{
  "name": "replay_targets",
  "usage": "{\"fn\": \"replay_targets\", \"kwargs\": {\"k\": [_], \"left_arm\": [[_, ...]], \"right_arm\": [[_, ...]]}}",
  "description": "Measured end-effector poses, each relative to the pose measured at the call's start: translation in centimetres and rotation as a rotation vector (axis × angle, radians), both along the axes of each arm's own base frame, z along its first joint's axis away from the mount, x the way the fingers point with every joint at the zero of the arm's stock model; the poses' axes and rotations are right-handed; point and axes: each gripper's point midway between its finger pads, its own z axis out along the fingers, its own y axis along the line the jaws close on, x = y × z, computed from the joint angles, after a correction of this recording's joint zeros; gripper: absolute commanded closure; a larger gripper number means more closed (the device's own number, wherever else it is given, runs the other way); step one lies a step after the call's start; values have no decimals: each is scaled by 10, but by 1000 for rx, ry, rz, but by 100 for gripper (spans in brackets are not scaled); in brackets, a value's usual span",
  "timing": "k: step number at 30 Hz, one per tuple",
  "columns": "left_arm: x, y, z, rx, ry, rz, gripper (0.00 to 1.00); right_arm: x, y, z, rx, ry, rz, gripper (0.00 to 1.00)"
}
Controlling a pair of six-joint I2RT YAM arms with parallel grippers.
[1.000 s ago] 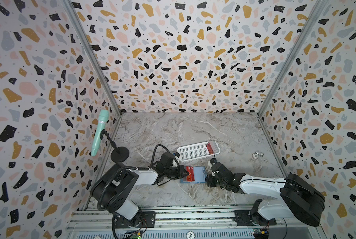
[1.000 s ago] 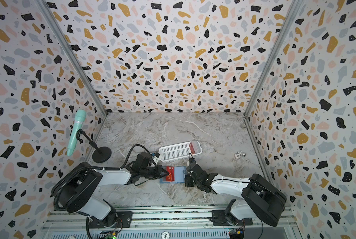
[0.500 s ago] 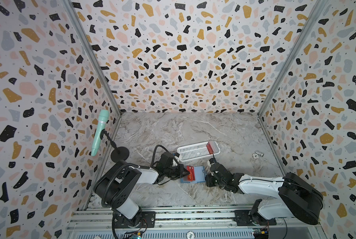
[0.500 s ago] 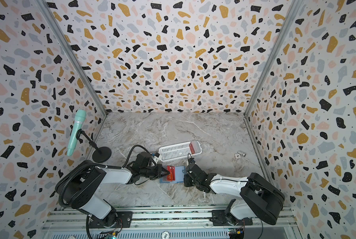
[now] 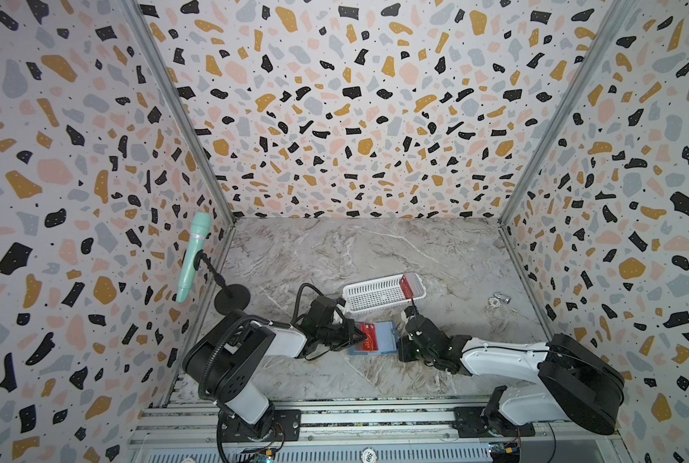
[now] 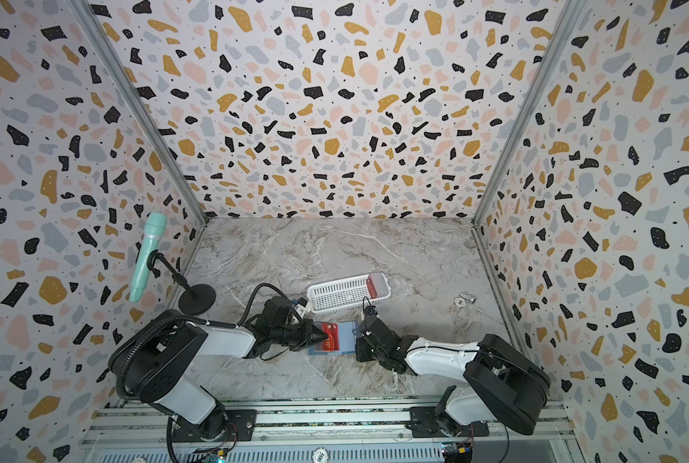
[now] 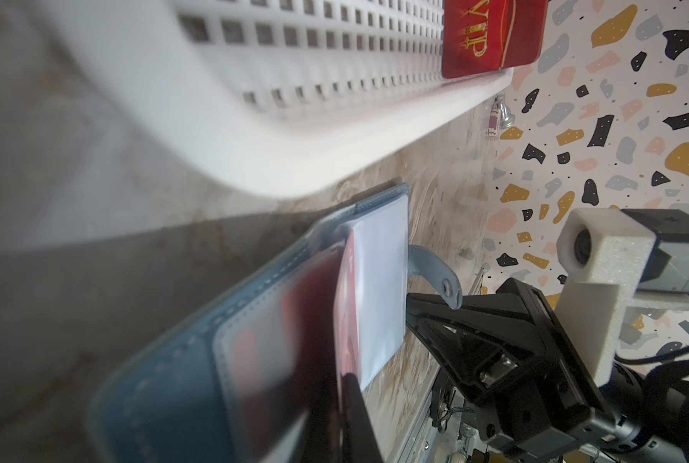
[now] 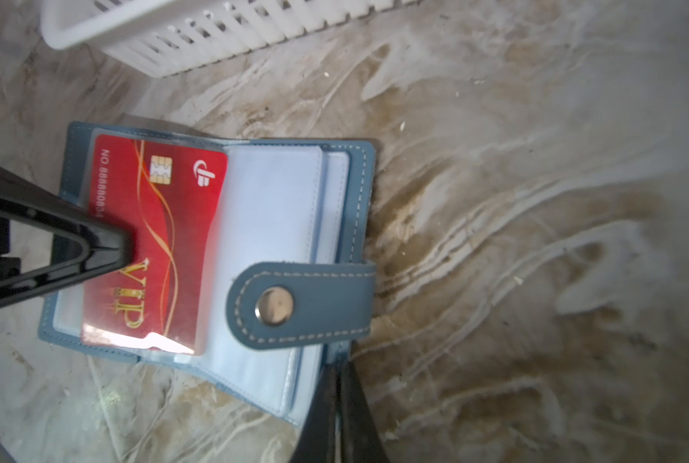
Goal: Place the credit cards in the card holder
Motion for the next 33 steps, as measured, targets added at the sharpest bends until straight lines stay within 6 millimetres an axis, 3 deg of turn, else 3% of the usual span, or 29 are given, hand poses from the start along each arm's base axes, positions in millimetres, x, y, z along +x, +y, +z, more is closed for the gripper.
{"fn": "replay_targets", "kwargs": {"k": [15,33], "left_arm": [[0,2,0,-17,42,51,100],[-2,-6,1,-33,34,-15,100]], "right_arm": [[1,0,0,-3,-4,-2,94],[2,1,0,-6,-3,-2,95]]}}
